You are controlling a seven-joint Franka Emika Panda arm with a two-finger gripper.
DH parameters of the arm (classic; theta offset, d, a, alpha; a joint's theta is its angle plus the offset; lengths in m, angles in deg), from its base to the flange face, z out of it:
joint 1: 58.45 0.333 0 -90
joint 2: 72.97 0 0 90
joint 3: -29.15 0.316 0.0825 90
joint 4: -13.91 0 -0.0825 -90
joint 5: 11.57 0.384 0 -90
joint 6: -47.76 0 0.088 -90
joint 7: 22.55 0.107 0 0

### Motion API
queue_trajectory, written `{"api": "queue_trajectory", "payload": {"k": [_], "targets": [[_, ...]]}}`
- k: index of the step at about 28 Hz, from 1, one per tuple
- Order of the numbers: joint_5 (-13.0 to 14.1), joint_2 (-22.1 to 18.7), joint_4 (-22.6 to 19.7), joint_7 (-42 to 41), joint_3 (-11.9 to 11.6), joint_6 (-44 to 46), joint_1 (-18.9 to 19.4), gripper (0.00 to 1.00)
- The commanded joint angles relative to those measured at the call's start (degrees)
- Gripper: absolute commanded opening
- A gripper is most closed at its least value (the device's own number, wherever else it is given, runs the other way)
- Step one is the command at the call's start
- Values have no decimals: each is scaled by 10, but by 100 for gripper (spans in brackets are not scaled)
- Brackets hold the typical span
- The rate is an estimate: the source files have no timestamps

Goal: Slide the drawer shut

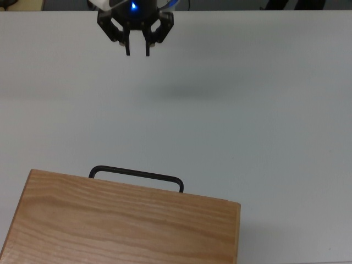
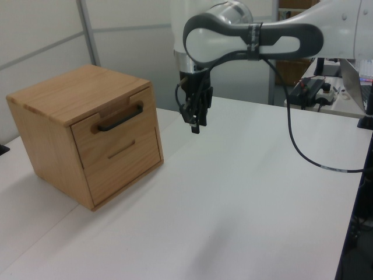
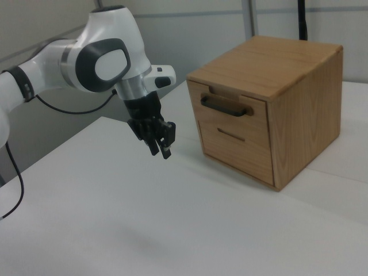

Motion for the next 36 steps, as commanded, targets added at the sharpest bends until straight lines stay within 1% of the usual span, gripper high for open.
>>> {"api": "queue_trajectory", "payload": {"k": [1, 8, 11, 12, 16, 36], "targets": [[15, -16, -11, -26, -4, 18, -2, 100], [16, -25, -12, -27, -6, 19, -3, 100], [26, -26, -13, -31, -14, 19, -3, 100], [35, -27, -15, -42, -19, 19, -2, 100], [52, -31, -17, -52, -31, 18, -2, 100], [53, -30, -18, -46, -33, 17, -3, 100]]}}
